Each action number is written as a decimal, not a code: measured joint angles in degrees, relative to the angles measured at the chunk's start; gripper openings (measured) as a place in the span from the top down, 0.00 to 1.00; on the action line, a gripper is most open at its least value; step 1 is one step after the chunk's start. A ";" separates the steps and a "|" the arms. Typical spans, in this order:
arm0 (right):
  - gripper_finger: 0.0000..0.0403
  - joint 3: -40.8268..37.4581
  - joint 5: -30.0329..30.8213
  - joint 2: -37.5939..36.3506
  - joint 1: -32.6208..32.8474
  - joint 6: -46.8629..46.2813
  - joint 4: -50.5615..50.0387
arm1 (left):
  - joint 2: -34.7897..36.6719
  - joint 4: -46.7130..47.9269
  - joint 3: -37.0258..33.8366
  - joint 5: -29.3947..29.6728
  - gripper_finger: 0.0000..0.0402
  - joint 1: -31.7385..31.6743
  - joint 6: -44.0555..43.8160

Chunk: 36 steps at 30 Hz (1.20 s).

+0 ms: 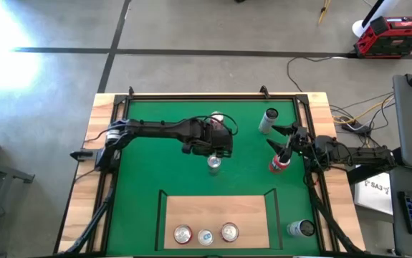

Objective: Place canned beverage on shelf
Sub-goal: Put the blue soda can on the shelf

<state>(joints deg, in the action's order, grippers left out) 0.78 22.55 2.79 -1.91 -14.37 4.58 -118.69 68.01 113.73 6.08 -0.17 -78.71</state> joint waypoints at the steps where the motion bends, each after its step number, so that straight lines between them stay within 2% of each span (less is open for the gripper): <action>1: 0.05 -0.02 0.00 0.00 0.00 0.00 0.01 | 0.00 -0.02 0.00 -0.72 0.40 0.13 -0.64; 6: 0.05 -0.01 0.00 0.00 0.02 0.00 0.00 | 0.00 -0.21 0.00 -3.19 0.21 1.47 -4.05; 9: 0.05 0.00 0.00 0.00 0.00 0.00 0.00 | 0.00 -0.48 0.00 -3.39 0.13 2.18 -6.56; 16: 0.05 -0.01 0.00 0.00 0.01 0.00 0.00 | -1.76 -1.03 0.04 -3.36 0.09 2.76 -10.37; 26: 0.05 0.00 0.00 0.00 0.00 0.00 0.00 | -3.41 -1.01 0.04 -4.63 0.16 2.71 -11.00; 36: 0.05 0.00 0.00 0.00 0.00 0.00 0.02 | -3.74 -1.55 0.14 -4.62 0.45 2.69 -12.94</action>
<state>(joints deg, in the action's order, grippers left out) 0.78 22.55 2.79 -1.91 -14.37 4.60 -122.43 66.46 113.87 1.47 2.52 -91.66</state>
